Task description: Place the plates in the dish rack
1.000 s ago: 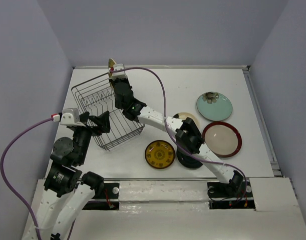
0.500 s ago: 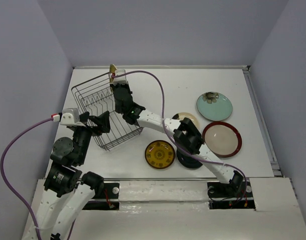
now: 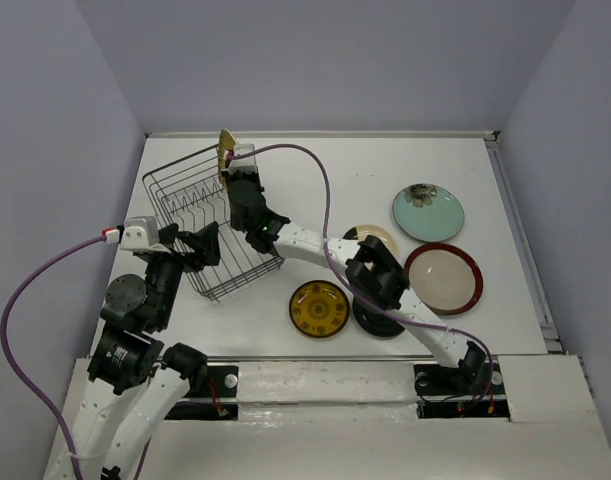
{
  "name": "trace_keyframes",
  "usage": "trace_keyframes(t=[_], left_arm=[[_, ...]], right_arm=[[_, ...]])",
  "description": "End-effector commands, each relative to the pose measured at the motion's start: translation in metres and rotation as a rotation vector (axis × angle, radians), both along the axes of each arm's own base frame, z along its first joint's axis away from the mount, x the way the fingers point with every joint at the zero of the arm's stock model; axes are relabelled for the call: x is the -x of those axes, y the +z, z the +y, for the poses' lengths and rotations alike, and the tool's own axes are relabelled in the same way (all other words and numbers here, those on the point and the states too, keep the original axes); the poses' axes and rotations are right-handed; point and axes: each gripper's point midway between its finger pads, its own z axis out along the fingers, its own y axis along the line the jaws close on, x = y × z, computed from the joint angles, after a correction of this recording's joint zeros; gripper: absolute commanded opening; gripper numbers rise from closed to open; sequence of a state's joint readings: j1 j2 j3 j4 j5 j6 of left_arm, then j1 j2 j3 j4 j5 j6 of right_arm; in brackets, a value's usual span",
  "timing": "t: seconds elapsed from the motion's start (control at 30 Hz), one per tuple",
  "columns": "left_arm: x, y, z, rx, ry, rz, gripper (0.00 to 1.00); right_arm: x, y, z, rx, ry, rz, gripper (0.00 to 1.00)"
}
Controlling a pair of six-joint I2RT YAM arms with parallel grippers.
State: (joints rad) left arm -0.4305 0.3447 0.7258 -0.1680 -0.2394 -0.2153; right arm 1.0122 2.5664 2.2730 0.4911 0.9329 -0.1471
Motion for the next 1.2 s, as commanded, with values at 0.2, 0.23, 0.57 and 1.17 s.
trace_keyframes(t=[0.2, 0.23, 0.57, 1.17], left_arm=[[-0.001, 0.01, 0.002, 0.02, 0.013, -0.042, 0.99], [-0.001, 0.009, 0.002, 0.021, 0.011, -0.04, 0.99], [-0.001, 0.008, 0.003, 0.02, 0.016, -0.038, 0.99], [-0.005, 0.001, -0.012, -0.006, -0.053, -0.022, 0.99]], right_arm=[[0.023, -0.002, 0.013, -0.056, 0.047, 0.017, 0.34], [0.023, -0.003, 0.013, -0.051, 0.047, 0.023, 0.36], [0.027, -0.004, 0.007, -0.059, 0.049, 0.051, 0.52], [0.079, 0.025, -0.126, -0.26, 0.395, 0.418, 0.73]])
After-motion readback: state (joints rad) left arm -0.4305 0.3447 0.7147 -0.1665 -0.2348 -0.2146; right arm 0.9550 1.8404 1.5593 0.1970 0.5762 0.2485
